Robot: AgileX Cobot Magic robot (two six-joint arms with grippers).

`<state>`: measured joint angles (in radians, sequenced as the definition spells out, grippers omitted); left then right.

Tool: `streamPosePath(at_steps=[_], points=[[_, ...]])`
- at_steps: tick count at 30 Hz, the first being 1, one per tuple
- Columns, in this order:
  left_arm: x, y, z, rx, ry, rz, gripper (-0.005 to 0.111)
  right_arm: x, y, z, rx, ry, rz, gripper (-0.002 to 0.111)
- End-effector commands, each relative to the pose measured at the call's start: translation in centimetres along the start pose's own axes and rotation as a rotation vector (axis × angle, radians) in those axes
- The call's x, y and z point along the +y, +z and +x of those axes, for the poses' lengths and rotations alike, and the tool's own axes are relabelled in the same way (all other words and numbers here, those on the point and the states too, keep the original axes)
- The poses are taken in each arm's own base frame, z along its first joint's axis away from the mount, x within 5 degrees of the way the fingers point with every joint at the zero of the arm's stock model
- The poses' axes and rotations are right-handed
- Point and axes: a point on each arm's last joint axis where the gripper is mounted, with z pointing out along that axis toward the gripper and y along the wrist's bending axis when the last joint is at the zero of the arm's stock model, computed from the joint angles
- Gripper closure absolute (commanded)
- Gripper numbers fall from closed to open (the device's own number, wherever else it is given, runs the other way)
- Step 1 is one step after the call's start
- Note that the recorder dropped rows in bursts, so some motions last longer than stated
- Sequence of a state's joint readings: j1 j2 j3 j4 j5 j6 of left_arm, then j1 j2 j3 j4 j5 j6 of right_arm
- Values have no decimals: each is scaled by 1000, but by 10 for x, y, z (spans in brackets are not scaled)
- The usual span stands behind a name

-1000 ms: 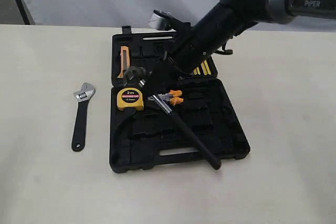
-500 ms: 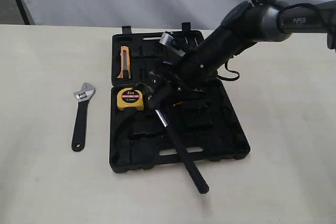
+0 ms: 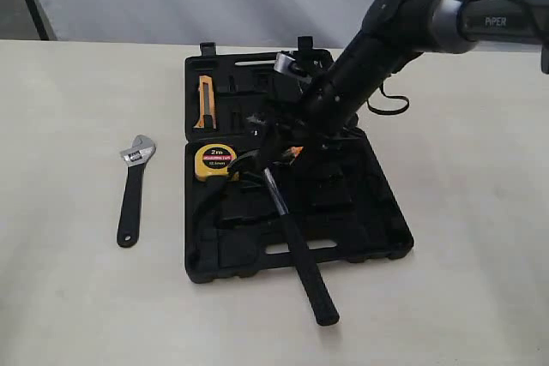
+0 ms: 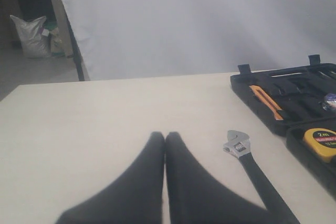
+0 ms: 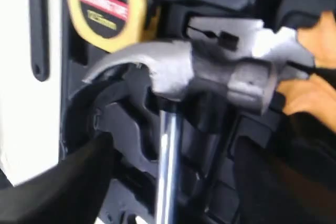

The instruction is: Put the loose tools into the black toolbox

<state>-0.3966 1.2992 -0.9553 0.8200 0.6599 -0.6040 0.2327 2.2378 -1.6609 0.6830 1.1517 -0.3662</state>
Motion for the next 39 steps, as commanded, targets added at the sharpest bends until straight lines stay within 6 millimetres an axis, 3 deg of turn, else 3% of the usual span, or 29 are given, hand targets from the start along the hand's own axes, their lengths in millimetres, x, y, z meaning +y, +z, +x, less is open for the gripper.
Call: streamPosePath(at_steps=[1,6,9,15,19,25,30,37,39], points=[[0,-1,2,-7,-22,14,105,25,-19,-1,-48,-98,24,41],[0,-1,2,-7,-22,14,105,39,-14,9,30,-177,211,41],[0,-1,2,-7,-22,14,105,43,-7,13,66,-194,239,41],[0,-1,2,-7,-22,14,105,33,5,24,114,-177,240,42],[0,-1,2,-7,-22,14,105,31,14,31,139,-199,204,56],[0,-1,2,-7,-22,14,105,32,17,32,135,-193,199,89],[0,-1,2,-7,-22,14,105,34,18,33,137,-195,202,109],[0,-1,2,-7,-22,14,105,33,18,32,122,-136,210,108],[0,-1,2,-7,-22,14,105,33,18,32,123,-119,213,103]])
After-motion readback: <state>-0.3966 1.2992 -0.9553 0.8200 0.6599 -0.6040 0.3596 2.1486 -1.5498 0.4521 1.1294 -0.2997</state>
